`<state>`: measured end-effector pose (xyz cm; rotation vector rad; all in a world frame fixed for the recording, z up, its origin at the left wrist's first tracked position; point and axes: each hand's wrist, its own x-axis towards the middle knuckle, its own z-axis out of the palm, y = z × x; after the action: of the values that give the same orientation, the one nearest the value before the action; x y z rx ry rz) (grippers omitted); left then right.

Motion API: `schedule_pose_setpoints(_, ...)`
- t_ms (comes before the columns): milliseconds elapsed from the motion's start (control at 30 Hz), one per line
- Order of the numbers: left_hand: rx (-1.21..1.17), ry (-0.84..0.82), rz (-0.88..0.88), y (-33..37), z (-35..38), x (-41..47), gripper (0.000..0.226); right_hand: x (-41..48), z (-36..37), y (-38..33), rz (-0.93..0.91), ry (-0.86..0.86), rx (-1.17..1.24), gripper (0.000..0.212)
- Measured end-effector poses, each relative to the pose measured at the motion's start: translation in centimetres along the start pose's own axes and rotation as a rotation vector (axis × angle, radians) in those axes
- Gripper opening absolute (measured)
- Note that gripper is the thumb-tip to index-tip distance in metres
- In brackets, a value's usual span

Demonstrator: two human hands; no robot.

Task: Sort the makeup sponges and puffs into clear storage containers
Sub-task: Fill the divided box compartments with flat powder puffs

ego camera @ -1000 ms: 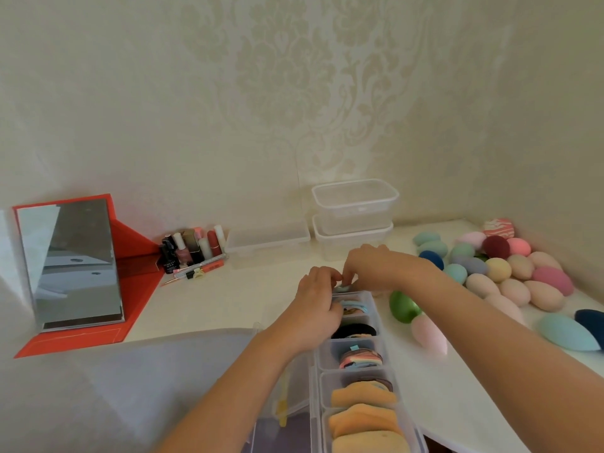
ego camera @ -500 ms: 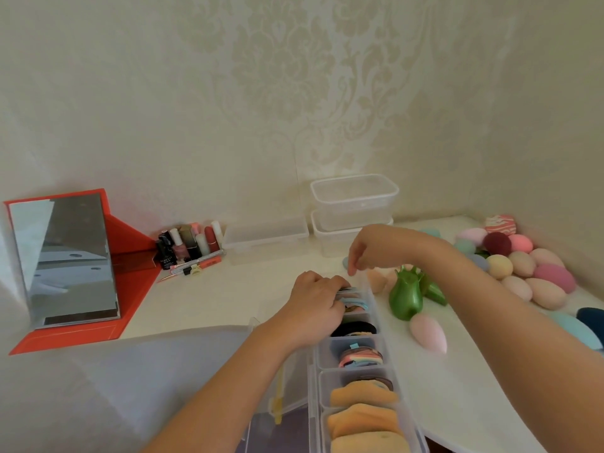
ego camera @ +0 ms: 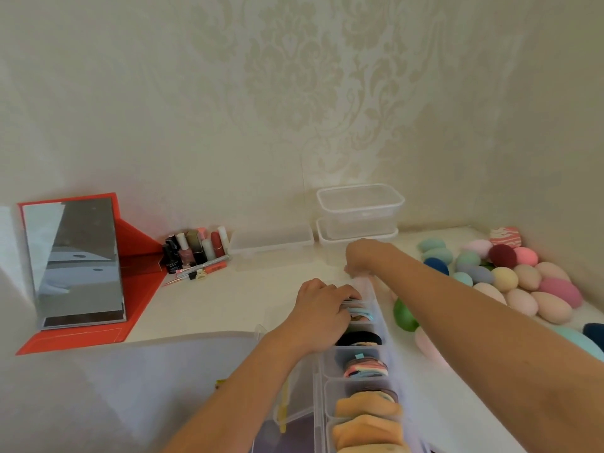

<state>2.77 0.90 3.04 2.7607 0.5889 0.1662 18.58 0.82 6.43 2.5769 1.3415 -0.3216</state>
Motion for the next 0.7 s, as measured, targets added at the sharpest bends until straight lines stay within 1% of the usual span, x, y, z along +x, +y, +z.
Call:
schedule_pose_setpoints(100, -0.007, 0.016, -0.002, 0.0, 0.1, -0.1, 0.042, 0.5, 0.7, -0.4, 0.054, 0.014, 0.033, 0.024)
schedule_pose_setpoints(233, -0.025, 0.035, 0.001, 0.0, 0.1, -0.2, 0.043, 0.8, 1.4, -0.9, 0.144, 0.012, 0.127, 0.032)
schedule_pose_setpoints(333, -0.032, 0.03, 0.002, 0.0, 0.1, -0.2, 0.043, 0.7, 1.5, -0.6, 0.164, 0.068, 0.198, 0.028)
schedule_pose_setpoints(467, -0.051, 0.027, -0.019, 0.1, 0.1, -0.2, 0.042, 0.0, 1.3, -0.5, 0.1, 0.236, 0.205, 0.019)
schedule_pose_setpoints(567, -0.065, 0.027, -0.019, 0.0, 0.2, -0.1, 0.042, -1.6, -0.6, -0.2, 0.023, 0.314, 0.238, 0.011)
schedule_pose_setpoints(600, -0.072, 0.029, -0.02, -0.1, 0.2, -0.1, 0.041, -2.4, -1.2, 0.0, -0.024, 0.324, 0.287, 0.016)
schedule_pose_setpoints(667, -0.106, 0.04, -0.044, 0.0, 0.2, -0.2, 0.04, -4.2, -2.2, 0.5, -0.139, 0.306, 0.413, 0.036)
schedule_pose_setpoints(700, -0.127, 0.047, -0.064, 0.0, 0.1, -0.2, 0.04, -5.2, -2.4, 0.6, -0.184, 0.288, 0.428, 0.041)
